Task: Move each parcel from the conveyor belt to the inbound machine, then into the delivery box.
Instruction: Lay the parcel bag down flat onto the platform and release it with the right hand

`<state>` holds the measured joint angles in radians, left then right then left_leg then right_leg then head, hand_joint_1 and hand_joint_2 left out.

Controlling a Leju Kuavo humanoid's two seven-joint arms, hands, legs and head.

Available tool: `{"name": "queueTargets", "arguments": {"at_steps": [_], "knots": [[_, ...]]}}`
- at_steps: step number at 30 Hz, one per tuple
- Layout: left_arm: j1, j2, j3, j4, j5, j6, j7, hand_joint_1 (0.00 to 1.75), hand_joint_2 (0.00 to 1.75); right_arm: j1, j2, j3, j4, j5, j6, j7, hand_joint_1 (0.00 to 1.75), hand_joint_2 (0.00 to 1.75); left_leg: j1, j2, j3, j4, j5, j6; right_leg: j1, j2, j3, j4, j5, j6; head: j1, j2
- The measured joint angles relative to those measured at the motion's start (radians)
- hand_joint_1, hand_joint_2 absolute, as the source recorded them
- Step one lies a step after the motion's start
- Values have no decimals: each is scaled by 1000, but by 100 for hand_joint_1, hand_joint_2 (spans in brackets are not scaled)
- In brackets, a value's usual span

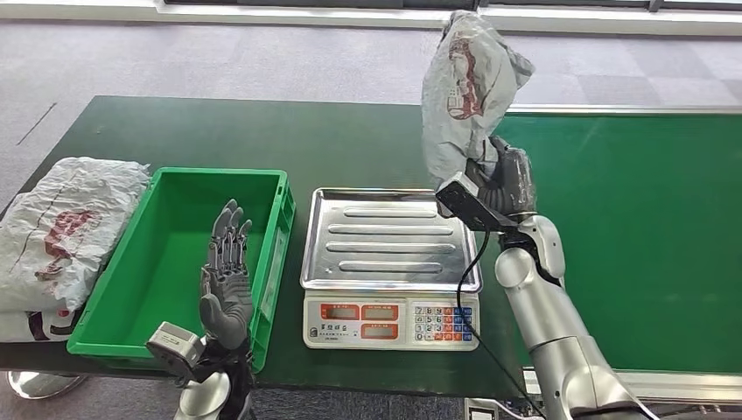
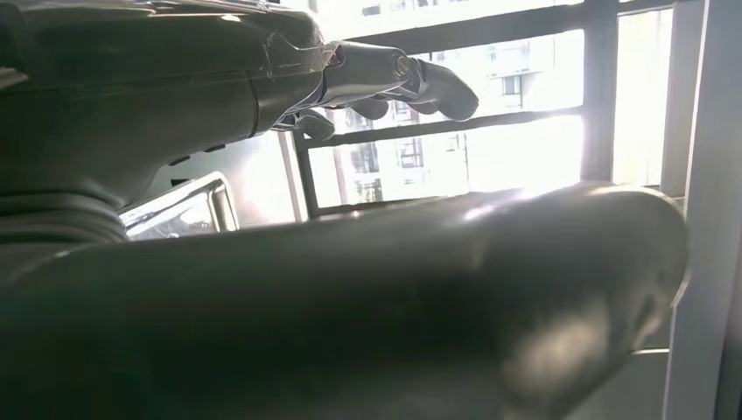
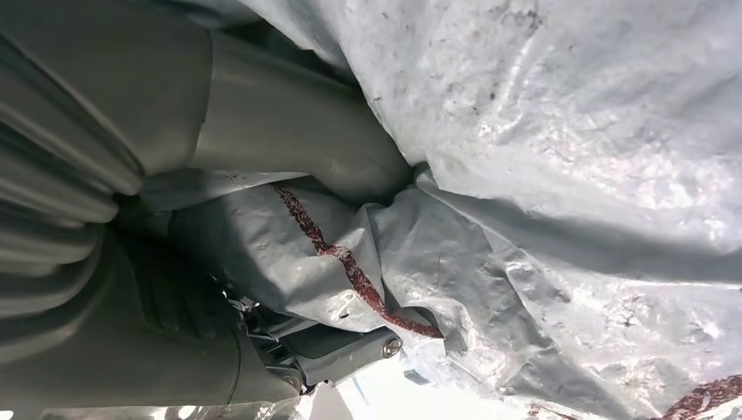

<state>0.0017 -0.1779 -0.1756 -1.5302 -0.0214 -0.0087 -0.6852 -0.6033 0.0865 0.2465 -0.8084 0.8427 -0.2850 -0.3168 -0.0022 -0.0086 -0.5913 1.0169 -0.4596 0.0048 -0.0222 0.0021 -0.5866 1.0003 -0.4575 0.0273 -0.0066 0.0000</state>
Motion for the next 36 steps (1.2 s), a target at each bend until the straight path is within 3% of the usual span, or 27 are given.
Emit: {"name": "queueTargets", "arguments": {"at_steps": [5,25,36], "knots": [[-4,-1,-9,2,0,0,9,0,0,-30,38,58,56,-23,2,-3,175,175,1,-1,0,0,0,0,1,-1,-1,0,0,0,0,0],[-4,0,-10,4,6,-1,12,0,0,-63,73,131,128,-60,26,-21,175,175,1,0,0,0,0,0,1,0,0,0,0,0,0,0],[2,0,-10,-1,25,-11,28,0,0,-71,128,179,169,-162,102,-68,175,175,2,0,0,0,0,0,1,0,-1,0,0,-1,0,0]]}}
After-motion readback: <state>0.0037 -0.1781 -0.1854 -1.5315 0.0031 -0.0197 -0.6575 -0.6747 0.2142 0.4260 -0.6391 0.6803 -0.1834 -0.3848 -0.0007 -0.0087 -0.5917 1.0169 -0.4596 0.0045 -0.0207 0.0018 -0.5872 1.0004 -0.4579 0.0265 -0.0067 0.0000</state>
